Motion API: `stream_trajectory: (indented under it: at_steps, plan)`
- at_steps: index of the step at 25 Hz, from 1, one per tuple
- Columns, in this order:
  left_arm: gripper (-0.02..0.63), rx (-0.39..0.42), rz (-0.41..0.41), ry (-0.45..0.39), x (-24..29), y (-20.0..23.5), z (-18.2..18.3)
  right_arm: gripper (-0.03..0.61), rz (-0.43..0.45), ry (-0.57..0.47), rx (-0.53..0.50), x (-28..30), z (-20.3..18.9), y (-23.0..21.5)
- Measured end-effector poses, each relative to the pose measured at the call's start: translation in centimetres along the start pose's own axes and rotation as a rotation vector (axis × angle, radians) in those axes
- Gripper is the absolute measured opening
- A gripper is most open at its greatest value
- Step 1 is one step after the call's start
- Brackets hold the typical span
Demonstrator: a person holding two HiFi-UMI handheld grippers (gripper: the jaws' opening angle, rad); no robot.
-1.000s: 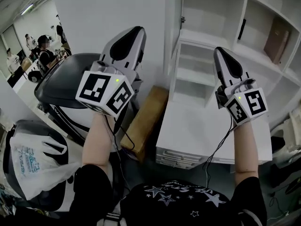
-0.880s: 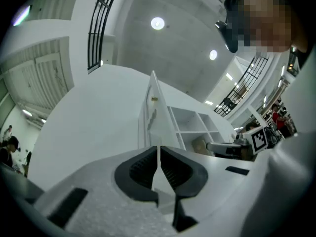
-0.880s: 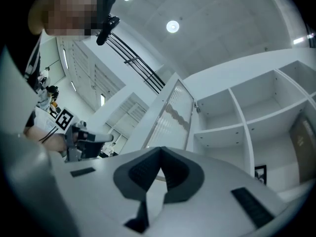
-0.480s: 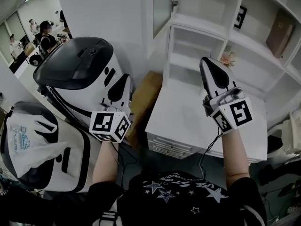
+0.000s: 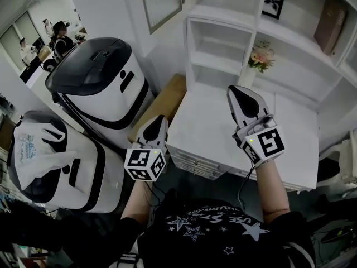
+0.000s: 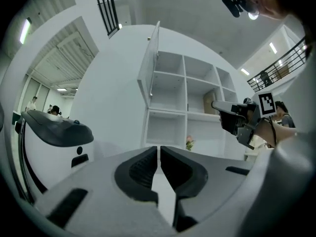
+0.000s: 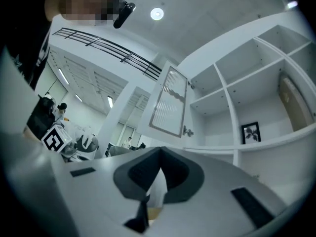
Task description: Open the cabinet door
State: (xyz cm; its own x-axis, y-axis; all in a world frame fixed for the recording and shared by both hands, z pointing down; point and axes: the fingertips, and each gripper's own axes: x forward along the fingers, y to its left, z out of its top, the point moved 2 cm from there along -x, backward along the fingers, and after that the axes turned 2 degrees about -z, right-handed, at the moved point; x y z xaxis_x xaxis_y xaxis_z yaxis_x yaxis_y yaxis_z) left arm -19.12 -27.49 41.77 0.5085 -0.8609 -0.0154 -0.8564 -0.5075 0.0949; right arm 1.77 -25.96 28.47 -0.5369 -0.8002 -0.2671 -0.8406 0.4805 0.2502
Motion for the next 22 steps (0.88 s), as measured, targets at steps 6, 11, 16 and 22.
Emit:
stream_trajectory:
  at_steps: [6, 11, 16, 22]
  plan:
    - [0.028, 0.021, 0.034, 0.054, -1.3, -6.6, -3.0, 0.006, 0.031, 0.018, 0.072, -5.2, -3.1, -2.0]
    - [0.028, -0.003, 0.104, 0.103, -3.8, -10.7, -6.3, 0.006, 0.115, 0.061, 0.139, -8.1, -6.4, -1.7]
    - [0.028, -0.028, 0.16, 0.166, -7.0, -12.4, -8.8, 0.006, 0.189, 0.085, 0.233, -9.4, -8.7, 0.0]
    - [0.028, -0.054, 0.226, 0.185, -9.3, -12.4, -10.7, 0.006, 0.243, 0.14, 0.239, -10.1, -10.8, 2.6]
